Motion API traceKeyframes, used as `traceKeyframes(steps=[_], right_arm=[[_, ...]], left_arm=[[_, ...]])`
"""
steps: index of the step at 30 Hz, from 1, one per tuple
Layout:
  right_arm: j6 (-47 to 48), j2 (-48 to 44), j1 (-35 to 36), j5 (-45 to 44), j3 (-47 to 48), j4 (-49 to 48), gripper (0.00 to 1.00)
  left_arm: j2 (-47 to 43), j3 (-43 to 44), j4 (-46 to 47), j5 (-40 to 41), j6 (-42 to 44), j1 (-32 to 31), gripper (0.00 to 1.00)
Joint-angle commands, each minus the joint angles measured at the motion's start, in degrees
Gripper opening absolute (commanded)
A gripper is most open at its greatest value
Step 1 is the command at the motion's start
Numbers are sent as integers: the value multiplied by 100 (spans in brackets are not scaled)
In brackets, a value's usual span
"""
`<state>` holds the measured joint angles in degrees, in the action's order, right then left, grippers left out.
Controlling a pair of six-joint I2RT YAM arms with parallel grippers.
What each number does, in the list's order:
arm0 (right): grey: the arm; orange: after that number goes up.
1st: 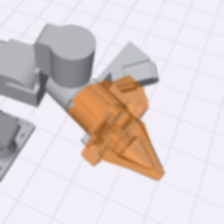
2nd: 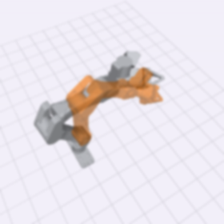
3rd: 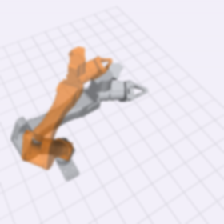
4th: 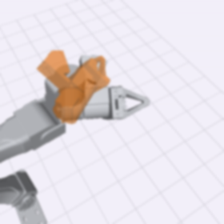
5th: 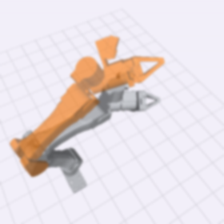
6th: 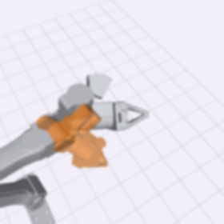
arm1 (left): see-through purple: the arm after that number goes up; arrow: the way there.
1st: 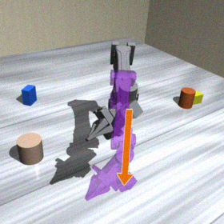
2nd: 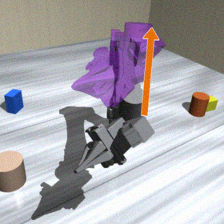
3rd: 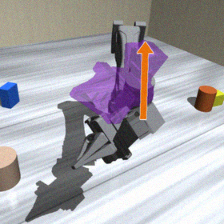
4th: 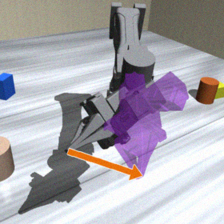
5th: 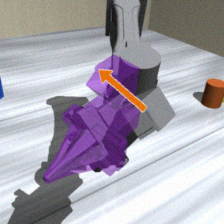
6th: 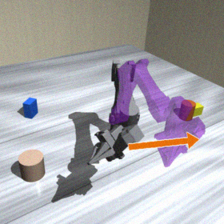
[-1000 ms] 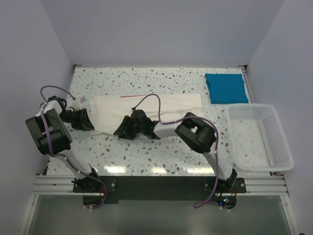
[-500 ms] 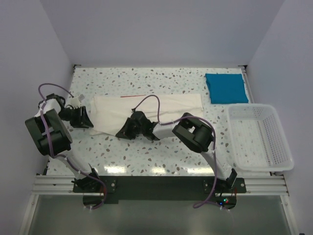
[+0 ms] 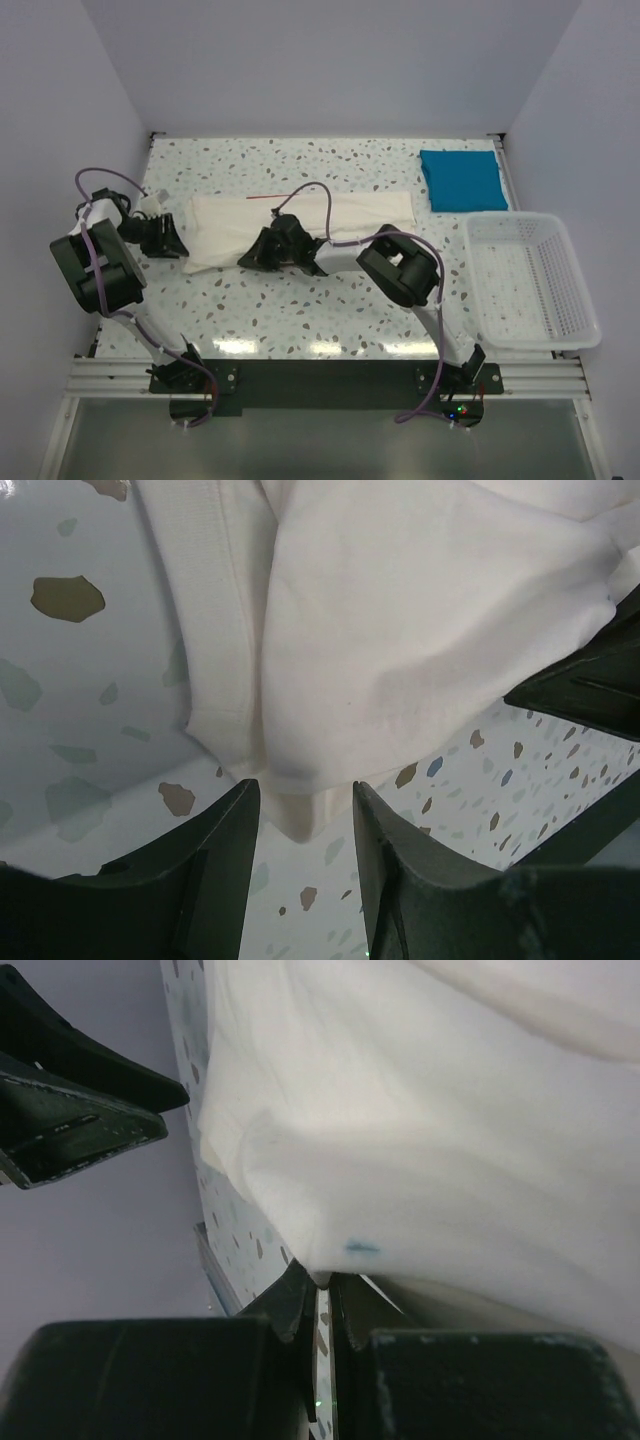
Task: Fold and stack the t-shirts
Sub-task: Fold the tshirt
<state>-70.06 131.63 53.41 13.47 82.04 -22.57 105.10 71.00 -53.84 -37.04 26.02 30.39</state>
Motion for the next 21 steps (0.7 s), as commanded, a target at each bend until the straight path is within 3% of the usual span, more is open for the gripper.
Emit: traceKeyframes(steps=[1,21], right_arm=[[63,-252,-155,-3,216,-178,0],[-456,-278,-339,235,453,-222,0]], left_arm=[[55,72,93,-93,-97,-24,47],[-121,441,146,-576,-386,-42,52]])
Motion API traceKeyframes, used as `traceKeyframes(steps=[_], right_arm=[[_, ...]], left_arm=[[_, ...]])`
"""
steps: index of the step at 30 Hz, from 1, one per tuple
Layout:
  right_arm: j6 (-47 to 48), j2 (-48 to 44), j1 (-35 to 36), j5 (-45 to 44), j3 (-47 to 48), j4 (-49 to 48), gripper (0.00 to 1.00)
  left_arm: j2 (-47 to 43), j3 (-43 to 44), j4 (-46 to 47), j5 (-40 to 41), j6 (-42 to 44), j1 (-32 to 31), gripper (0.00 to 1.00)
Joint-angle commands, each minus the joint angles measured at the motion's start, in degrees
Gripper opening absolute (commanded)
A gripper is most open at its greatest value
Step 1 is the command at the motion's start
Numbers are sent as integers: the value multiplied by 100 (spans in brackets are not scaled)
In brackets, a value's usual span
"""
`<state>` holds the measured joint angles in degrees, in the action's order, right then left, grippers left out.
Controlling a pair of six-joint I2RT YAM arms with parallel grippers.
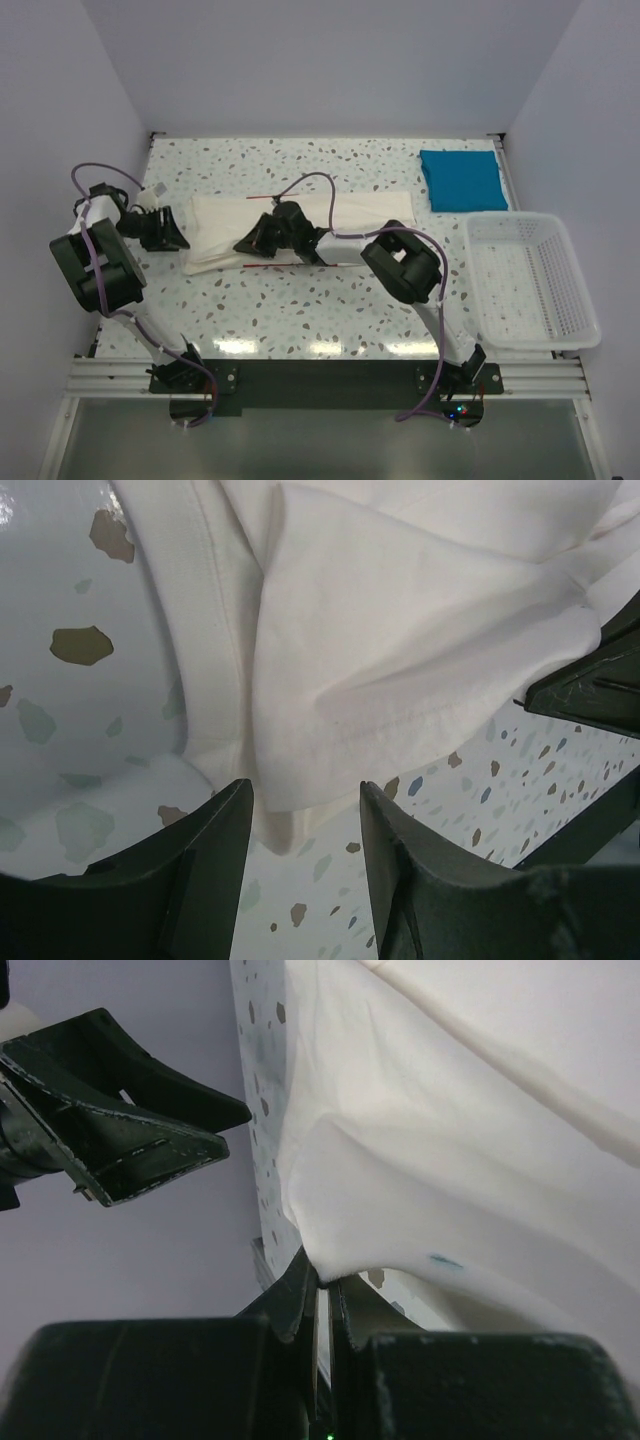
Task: Fold and stack the t-shirts
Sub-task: Fold the tshirt
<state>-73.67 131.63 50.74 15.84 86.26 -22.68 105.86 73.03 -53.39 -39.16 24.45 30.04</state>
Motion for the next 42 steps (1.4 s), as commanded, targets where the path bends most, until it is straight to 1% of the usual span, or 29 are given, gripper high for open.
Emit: traceKeyframes(steps=[1,10,16,19,25,31,37,42], right_arm=[[-86,-287,-82,-10,23,-202,0],[28,-252,-354,-63,-4,-193,0],[46,-164,-398,-98,-21,-158,0],[46,-147,-407,-107,-39,-132,0],[63,-103,-425,-81,-13,-114,0],[46,-120,-425,-72,-30,-105,0],[54,-103,-425,-81,14,-97,0],[28,-68,-416,-89,14,-132,0]], left_arm=[[-146,246,65,-426,-239,-16,52],[-136,18,-102,-952,-405,-60,59],[-224,-526,196,-989,-792,-95,61],[-233,-781,337,-1032,-828,-130,58],[-198,-993,618,-1007,-968,-306,54],[-83,-958,900,-638,-1170,-324,49],[-136,-861,900,-277,-1074,-341,45],[-31,-905,1005,-373,-1082,-437,45]])
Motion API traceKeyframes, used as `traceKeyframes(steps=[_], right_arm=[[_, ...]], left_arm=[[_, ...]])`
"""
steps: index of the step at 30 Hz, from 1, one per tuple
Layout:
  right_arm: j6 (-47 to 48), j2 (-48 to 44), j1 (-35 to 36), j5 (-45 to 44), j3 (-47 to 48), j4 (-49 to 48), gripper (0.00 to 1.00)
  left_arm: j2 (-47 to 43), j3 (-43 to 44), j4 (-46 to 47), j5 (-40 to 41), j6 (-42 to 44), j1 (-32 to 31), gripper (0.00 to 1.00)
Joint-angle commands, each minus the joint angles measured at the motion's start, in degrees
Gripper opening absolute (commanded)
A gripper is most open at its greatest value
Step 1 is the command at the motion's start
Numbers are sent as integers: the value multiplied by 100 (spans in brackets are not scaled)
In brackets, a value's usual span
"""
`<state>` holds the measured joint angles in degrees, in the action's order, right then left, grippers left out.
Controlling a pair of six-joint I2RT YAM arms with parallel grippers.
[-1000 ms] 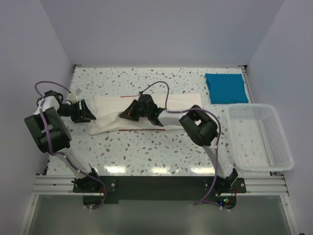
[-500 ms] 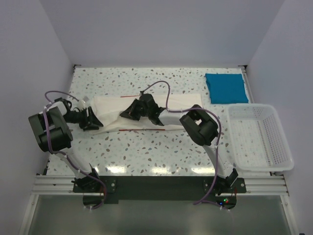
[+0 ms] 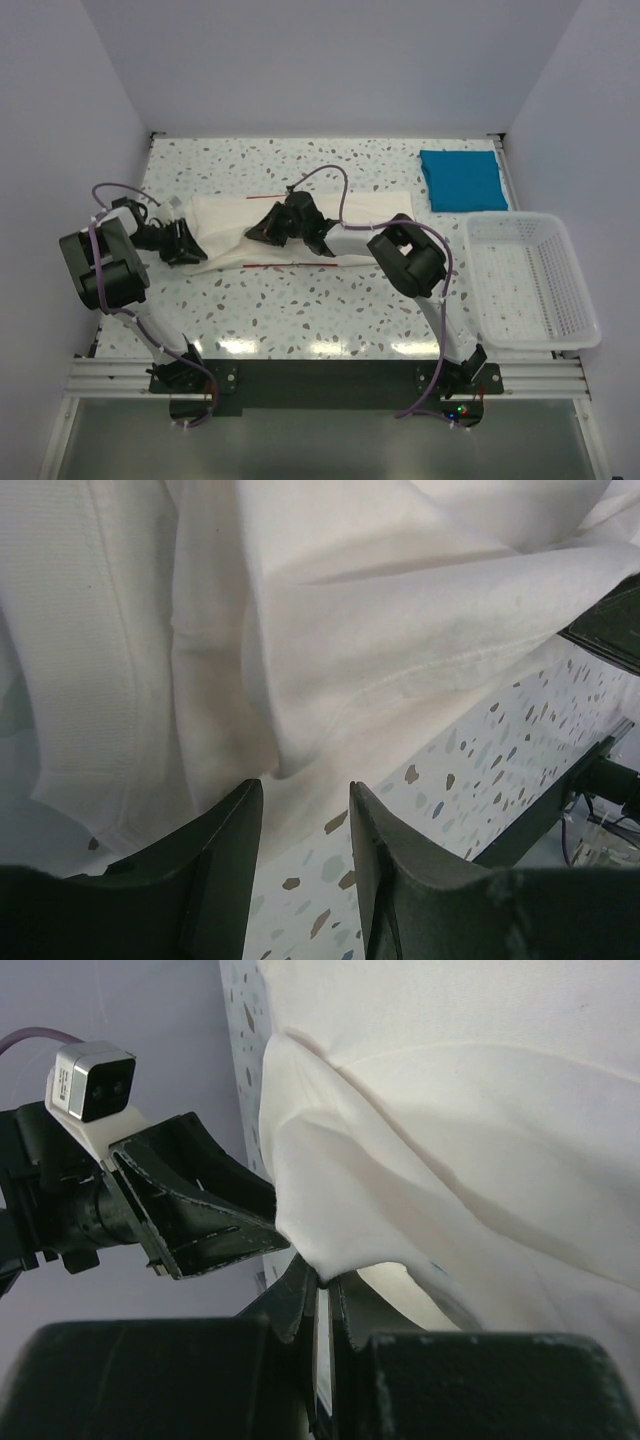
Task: Fold and stack the t-shirts
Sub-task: Fold the tshirt
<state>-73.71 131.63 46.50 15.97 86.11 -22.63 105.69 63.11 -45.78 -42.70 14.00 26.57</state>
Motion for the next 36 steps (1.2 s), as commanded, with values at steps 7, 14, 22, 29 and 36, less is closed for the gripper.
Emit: traceKeyframes(steps=[7,14,22,29,36], right_arm=[[50,-50,-1,-85,73,-119,0],[418,-68,-97,56,354,13,0],[1454,345,-334,503,1426,655,0],[2300,723,-466,609,2243,1322,0],[2046,741,-510,750,2148,1279,0]], left_arm=[[171,17,456,-159,-73,-205,41],[154,666,34,-818,-82,-205,6],[820,1721,-63,-1698,-371,-222,0],[1410,2240,183,-1970,-635,-292,0],[1639,2486,291,-2120,-891,-319,0]])
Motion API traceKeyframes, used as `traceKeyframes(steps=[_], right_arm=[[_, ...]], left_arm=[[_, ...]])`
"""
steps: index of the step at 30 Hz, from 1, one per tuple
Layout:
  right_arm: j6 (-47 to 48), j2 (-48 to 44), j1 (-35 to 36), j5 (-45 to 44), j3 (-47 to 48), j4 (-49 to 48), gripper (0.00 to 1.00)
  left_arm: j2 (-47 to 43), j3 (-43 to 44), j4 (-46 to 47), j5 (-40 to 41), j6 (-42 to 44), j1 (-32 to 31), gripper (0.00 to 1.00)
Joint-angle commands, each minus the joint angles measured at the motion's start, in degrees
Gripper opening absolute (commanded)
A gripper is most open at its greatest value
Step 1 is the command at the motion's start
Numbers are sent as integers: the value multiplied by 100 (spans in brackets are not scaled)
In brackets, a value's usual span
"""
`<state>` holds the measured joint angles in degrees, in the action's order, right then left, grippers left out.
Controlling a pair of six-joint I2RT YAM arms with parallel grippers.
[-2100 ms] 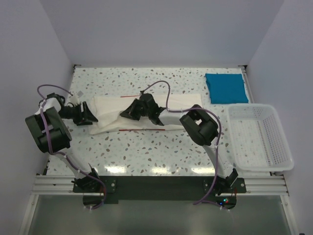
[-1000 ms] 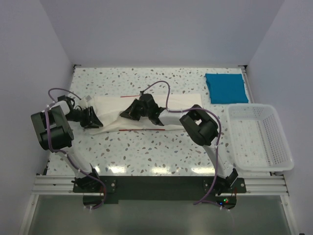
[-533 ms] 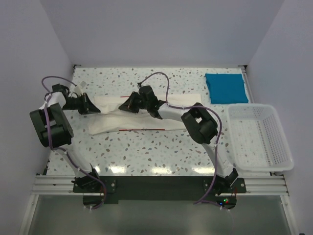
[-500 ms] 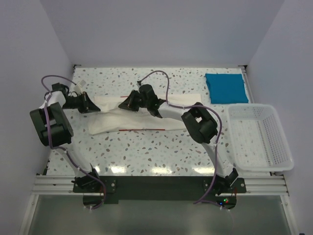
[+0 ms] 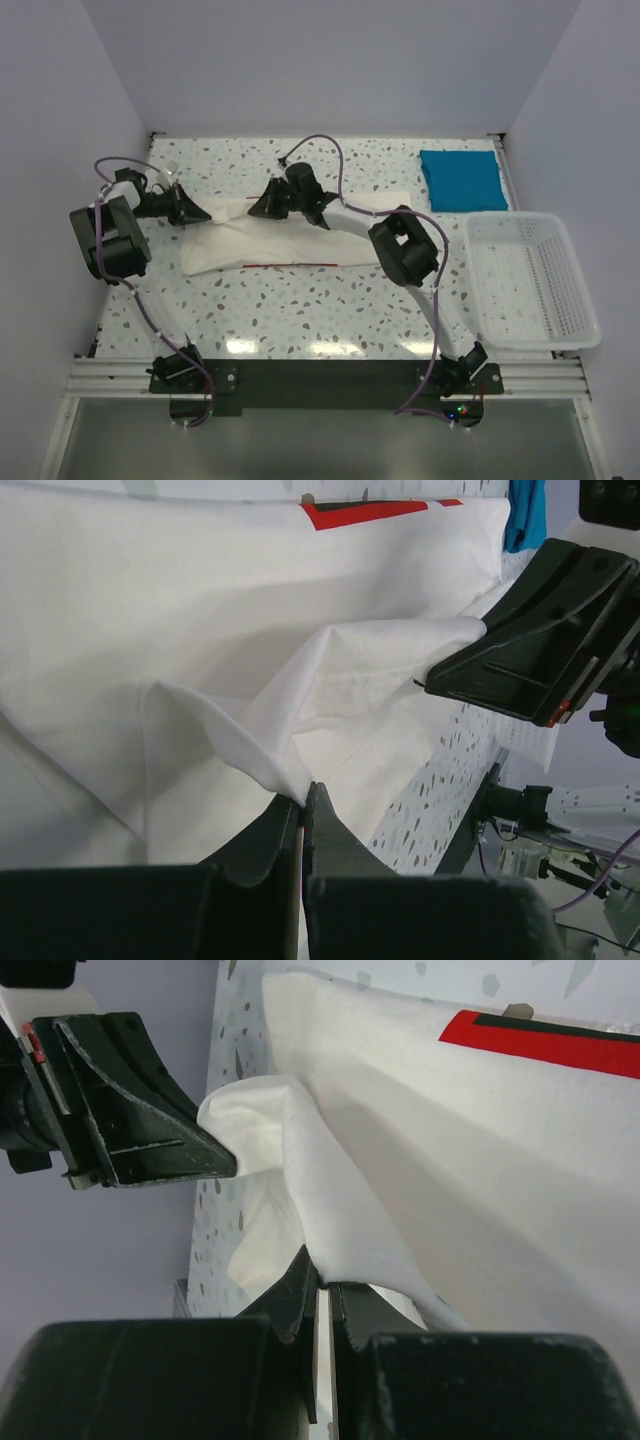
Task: Fold and stack the t-shirts
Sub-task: Fold the tshirt
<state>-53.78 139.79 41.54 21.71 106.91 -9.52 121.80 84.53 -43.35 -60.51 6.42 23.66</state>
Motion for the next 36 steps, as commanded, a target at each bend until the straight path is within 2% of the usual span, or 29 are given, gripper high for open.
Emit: traceKeyframes(steps=[1,6,12,18,23,26,29,30,31,32,33,34,36], right_arm=[[-35,-109,-6,175,6,-67,0],[-492,-469,-14,263,-469,-217,0],[-835,-952,-5,439,-1153,-288,0],[-1090,-1076,12,667,-1682,-270,0],[-1231,-1155,30,886,-1744,-103,0],[-1109,-1120,82,939,-1621,353,1],[-1030,-1085,100,922,-1525,679,13],[-899,-1094,100,914,-1429,766,21],[-802,-1111,109,861,-1367,1115,33],[-714,-1155,100,835,-1314,1249,37],[-548,-1242,91,826,-1270,1390,40],[-450,-1287,100,765,-1226,1705,47],[-118,-1383,56,738,-1033,2014,51]], left_arm=[[46,379,-84,-330,34,-19,0],[-94,415,-910,-251,439,42,0],[-306,169,-1403,30,712,297,0],[-244,195,-1360,285,554,534,0],[-42,169,-1737,347,852,526,0],[-51,73,-1790,434,958,534,0],[-86,-7,-1817,575,1028,526,0],[-95,-16,-1887,619,1072,534,1],[-112,-16,-1931,672,1159,526,12],[-121,10,-2010,698,1230,534,18],[-121,28,-2193,716,1326,534,20],[-182,37,-2256,742,1466,534,25],[-357,2,-2283,804,1547,569,31]])
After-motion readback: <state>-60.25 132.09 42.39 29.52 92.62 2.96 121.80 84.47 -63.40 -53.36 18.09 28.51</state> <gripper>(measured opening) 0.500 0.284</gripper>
